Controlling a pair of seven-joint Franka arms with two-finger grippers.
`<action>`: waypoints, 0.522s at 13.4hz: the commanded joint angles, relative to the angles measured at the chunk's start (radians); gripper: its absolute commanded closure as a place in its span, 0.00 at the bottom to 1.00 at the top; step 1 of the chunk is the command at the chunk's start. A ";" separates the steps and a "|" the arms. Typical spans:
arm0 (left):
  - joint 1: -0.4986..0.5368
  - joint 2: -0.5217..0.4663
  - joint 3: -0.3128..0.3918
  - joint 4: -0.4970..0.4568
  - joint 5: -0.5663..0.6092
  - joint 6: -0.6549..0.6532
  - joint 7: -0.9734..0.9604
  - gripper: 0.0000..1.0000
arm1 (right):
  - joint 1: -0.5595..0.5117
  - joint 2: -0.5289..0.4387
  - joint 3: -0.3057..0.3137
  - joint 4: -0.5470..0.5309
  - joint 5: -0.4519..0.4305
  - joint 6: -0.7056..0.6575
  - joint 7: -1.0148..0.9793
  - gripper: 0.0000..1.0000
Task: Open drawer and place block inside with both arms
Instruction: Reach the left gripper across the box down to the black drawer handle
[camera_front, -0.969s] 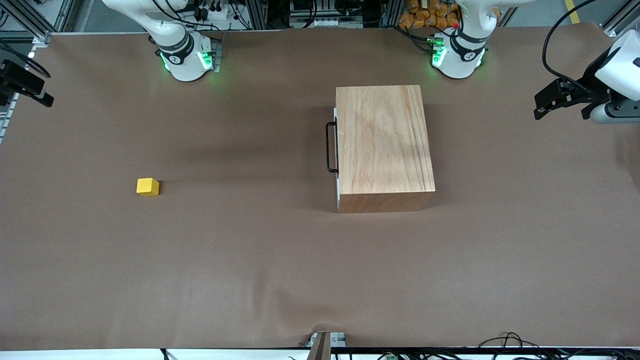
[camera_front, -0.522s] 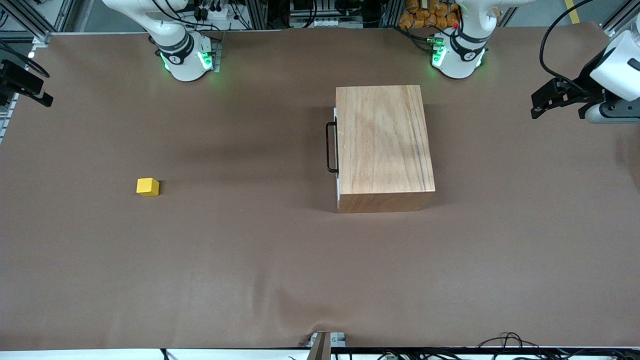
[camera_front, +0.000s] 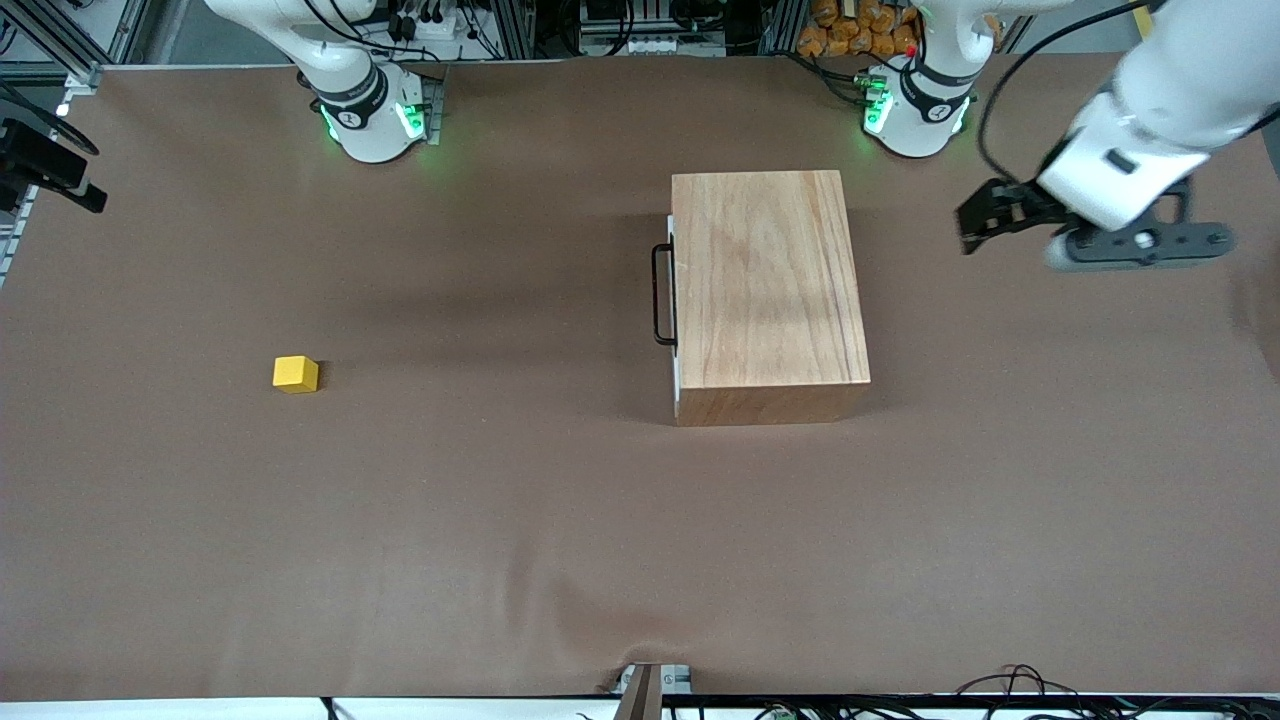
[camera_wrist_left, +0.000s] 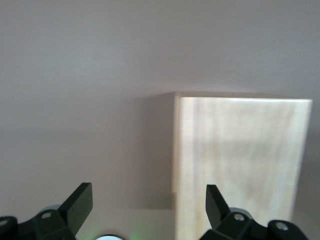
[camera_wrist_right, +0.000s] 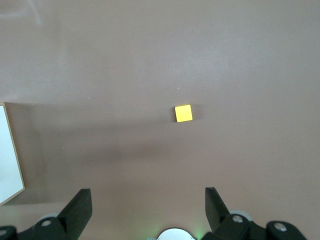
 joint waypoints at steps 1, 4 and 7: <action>-0.108 0.133 0.000 0.119 -0.006 -0.010 -0.165 0.00 | -0.034 -0.003 0.010 0.004 0.025 -0.012 -0.018 0.00; -0.288 0.262 0.017 0.213 0.049 0.017 -0.347 0.00 | -0.034 -0.003 0.010 0.004 0.025 -0.012 -0.018 0.00; -0.418 0.346 0.035 0.260 0.058 0.080 -0.472 0.00 | -0.031 -0.003 0.010 0.004 0.025 -0.012 -0.018 0.00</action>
